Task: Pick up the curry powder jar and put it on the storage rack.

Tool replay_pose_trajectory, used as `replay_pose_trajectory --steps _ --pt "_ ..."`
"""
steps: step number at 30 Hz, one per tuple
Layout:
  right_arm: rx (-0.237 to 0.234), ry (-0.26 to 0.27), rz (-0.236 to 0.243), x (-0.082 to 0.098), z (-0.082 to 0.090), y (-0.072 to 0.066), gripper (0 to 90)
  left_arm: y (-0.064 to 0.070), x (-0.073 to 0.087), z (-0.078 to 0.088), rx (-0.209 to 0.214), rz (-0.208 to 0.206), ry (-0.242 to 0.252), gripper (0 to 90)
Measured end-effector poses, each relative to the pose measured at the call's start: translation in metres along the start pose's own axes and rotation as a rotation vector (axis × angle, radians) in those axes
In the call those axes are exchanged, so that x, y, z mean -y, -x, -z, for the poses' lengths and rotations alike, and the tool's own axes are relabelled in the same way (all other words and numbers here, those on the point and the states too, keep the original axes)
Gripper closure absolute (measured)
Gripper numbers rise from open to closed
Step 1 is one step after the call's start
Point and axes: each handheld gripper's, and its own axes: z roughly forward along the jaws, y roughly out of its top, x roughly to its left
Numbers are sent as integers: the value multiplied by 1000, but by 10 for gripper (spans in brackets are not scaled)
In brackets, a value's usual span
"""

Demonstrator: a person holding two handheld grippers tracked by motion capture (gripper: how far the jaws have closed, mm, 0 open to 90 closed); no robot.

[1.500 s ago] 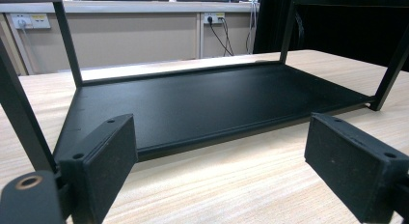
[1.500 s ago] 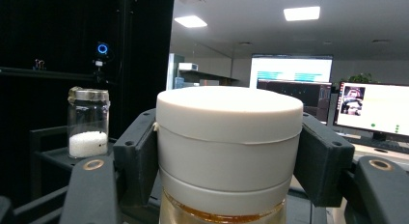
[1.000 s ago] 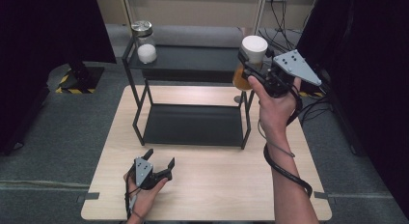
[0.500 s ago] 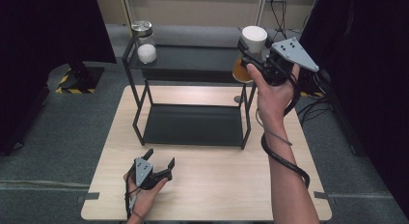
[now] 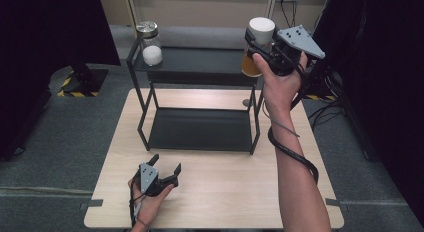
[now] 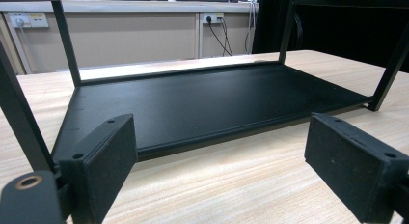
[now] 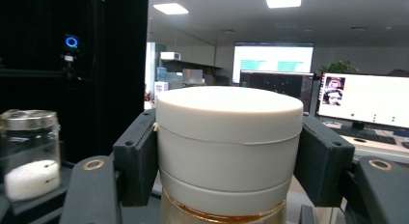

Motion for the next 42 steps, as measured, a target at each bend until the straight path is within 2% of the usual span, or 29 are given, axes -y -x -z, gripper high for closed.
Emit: replay_pose_trajectory --steps 12,22,31,42 --pt "45 -51 -26 -3 -30 5 337 -1 0 0 4 -3 -1 106" --pt "70 -77 -24 -2 -46 5 336 -1 0 0 4 -2 -3 106" --pt "71 -88 -34 5 -53 5 336 -1 -1 0 6 -4 -3 106" --pt "67 -80 -4 12 -52 2 332 -1 -1 0 6 -5 -3 106"
